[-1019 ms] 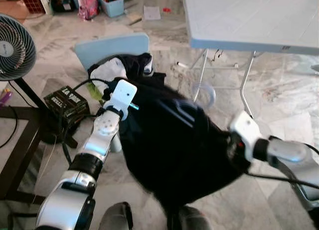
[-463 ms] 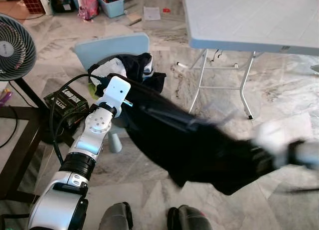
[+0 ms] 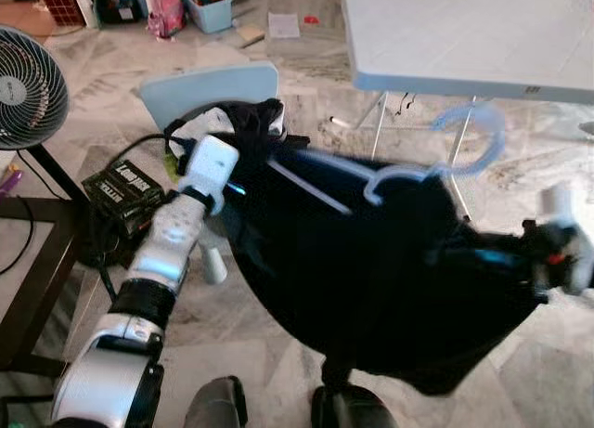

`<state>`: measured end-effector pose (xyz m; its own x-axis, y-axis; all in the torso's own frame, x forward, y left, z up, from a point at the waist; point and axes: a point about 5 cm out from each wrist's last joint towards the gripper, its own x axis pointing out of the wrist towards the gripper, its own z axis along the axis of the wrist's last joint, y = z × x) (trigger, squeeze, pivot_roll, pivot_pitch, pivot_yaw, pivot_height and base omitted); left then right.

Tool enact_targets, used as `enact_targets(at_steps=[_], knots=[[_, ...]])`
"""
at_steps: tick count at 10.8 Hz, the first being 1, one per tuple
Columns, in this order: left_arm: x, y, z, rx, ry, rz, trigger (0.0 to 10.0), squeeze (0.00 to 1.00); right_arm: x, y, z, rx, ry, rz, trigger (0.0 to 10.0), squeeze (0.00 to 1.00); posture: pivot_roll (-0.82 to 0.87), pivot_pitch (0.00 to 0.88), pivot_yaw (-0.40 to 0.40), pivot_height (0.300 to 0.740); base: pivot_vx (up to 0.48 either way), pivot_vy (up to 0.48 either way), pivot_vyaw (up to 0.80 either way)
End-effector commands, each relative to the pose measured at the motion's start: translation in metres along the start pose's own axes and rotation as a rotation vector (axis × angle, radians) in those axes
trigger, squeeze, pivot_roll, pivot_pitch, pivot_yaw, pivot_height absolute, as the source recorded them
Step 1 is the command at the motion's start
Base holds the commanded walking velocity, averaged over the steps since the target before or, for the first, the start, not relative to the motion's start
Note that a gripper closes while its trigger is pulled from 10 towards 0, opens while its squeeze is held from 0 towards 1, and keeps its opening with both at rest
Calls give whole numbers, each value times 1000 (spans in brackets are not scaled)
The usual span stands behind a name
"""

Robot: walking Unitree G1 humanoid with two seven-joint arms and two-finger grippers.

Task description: Hang hanger

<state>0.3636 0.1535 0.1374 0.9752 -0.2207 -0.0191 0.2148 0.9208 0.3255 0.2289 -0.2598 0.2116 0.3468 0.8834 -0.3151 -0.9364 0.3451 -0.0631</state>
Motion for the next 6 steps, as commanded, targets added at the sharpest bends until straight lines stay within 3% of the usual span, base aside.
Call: enact_targets(at_steps=[1, 2, 3, 6], knots=[[-3, 17, -9, -30, 59, 46, 10000, 0, -6, 4, 6, -84, 56, 38, 10000, 0, -137, 118, -34, 740, 0, 0, 0], [-1, 25, -5, -23, 47, 64, 10000, 0, -5, 15, -12, -92, 163, 105, 10000, 0, -137, 117, -38, 740, 0, 0, 0], [-2, 30, -6, -42, 51, 90, 10000, 0, -2, 18, -2, -53, 96, 121, 10000, 0, -137, 121, -33, 740, 0, 0, 0], [-1, 31, -8, -38, 58, 95, 10000, 0, -3, 21, -8, -90, 169, 154, 10000, 0, -142, 123, -37, 740, 0, 0, 0]])
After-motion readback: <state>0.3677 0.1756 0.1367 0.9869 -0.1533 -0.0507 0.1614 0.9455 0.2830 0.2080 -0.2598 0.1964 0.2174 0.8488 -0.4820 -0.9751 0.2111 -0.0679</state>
